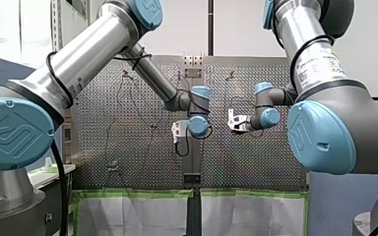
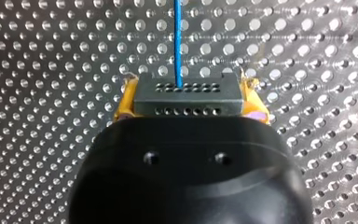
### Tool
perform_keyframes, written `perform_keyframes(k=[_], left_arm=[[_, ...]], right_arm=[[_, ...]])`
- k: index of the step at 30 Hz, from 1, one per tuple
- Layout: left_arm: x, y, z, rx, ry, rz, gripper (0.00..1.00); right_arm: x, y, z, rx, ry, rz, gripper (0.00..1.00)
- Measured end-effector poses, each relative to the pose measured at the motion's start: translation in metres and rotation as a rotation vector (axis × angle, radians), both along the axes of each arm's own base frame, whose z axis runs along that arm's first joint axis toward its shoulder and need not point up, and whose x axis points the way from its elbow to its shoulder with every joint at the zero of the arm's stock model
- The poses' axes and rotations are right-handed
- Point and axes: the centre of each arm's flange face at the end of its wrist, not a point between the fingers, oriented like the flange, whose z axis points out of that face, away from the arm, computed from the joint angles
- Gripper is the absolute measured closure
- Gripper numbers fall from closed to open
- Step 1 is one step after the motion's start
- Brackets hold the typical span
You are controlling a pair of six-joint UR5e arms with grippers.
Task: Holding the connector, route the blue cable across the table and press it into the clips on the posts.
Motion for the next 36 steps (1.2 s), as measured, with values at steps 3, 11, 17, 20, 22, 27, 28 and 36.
perform_keyframes(k=[3, 11, 17, 20, 22, 27, 28, 36], left_arm=[[0.014, 0.009, 0.002, -0.011, -0.01, 0.0, 1.0], [0.05, 0.034, 0.001, -0.021, -0.011, 0.0, 1.0], [0.077, 0.048, -0.019, -0.003, 0.022, -0.01, 1.0], [0.087, 0.046, -0.028, -0.004, 0.028, -0.028, 1.0], [0.094, 0.047, -0.034, -0.003, 0.035, -0.036, 1.0], [0.108, 0.05, -0.038, 0.003, 0.05, -0.029, 0.88], [0.109, 0.051, -0.037, 0.004, 0.052, -0.024, 0.88], [0.103, 0.052, -0.037, 0.044, 0.094, 0.022, 0.18]], right_arm=[[0.0, -0.001, 0.0, -0.005, -0.003, -0.001, 1.0], [0.0, -0.003, 0.002, -0.014, -0.007, -0.003, 1.0], [0.0, -0.004, 0.003, -0.023, -0.011, -0.006, 1.0], [-0.001, -0.007, 0.004, -0.033, -0.017, -0.018, 1.0], [-0.002, -0.009, 0.004, -0.039, -0.02, -0.024, 1.0], [-0.003, -0.012, 0.007, -0.049, -0.024, -0.031, 1.0], [-0.003, -0.013, 0.007, -0.05, -0.025, -0.032, 1.0], [-0.004, -0.017, 0.012, -0.057, -0.027, -0.033, 1.0]])
